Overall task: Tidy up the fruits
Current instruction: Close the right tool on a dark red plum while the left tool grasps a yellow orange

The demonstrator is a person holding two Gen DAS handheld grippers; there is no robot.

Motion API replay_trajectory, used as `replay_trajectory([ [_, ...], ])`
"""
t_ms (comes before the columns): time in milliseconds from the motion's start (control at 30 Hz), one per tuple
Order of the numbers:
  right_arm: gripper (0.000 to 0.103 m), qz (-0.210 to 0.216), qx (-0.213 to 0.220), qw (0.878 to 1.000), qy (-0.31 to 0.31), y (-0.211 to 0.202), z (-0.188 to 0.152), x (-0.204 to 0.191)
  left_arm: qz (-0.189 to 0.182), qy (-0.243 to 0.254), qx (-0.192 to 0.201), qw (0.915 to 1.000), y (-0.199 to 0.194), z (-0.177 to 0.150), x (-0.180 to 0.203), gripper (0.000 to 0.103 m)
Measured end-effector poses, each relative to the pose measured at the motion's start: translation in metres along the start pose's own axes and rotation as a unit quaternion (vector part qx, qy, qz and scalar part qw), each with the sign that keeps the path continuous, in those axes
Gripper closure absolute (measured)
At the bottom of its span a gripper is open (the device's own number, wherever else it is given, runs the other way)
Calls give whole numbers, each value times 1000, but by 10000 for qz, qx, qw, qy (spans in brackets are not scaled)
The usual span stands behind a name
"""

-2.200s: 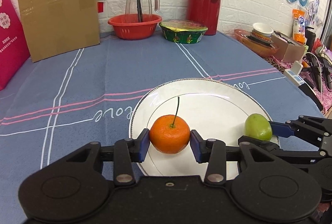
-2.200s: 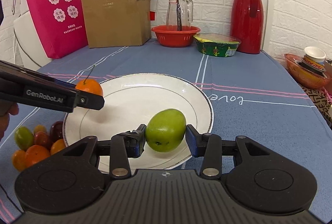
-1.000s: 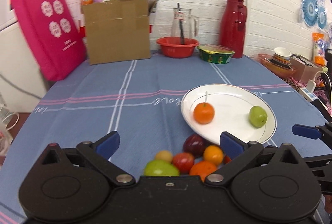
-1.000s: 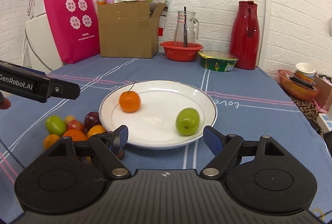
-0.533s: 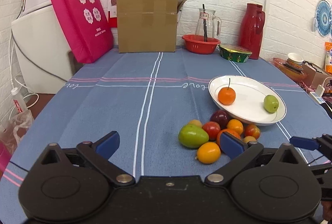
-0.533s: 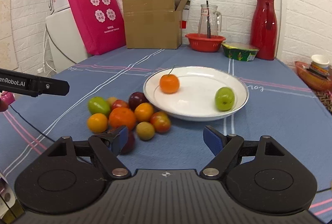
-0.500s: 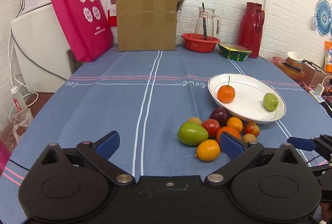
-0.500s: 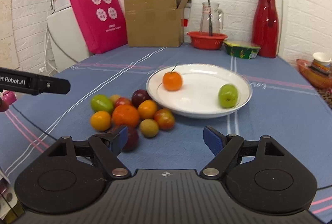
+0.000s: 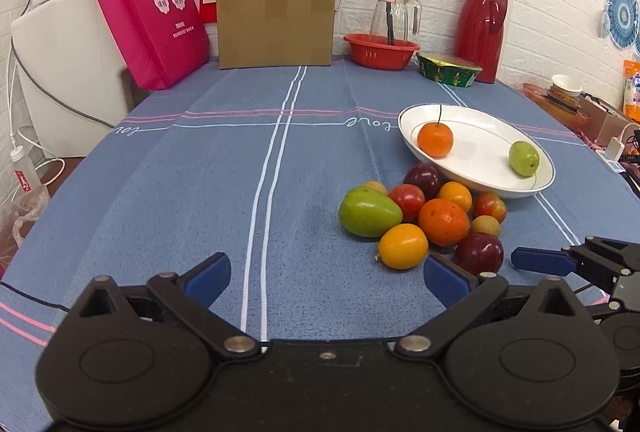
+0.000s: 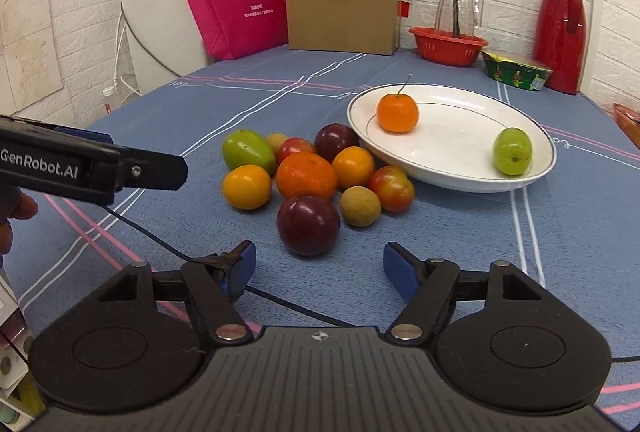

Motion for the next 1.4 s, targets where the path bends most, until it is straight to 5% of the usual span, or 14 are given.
replay_trajectory([
  [233, 12, -36, 17, 9999, -164, 11, 4, -8, -92, 7, -70, 9999, 7, 0, -1, 0],
  [367, 40, -64, 65, 9998, -178, 11, 6, -7, -155, 99, -142, 9997, 12, 0, 6, 0],
  [833, 41, -442, 4, 9990, 101, -12, -13, 23, -486, 257, -358, 9978, 46, 6, 28, 0],
  [1400, 39, -318, 61, 9994, 93, -11, -13, 22, -701, 205, -498, 9961, 52, 7, 34, 0],
])
Point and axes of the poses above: each gripper's, at about its wrist camera, not at the fingertips, and y roughly the way its jaws point, x to its right, z to its top, the point moved 2 cm from there along y, roughly the way its jaws point, and after that the axes turned 6 degrees about -y, right-handed, at the moved point
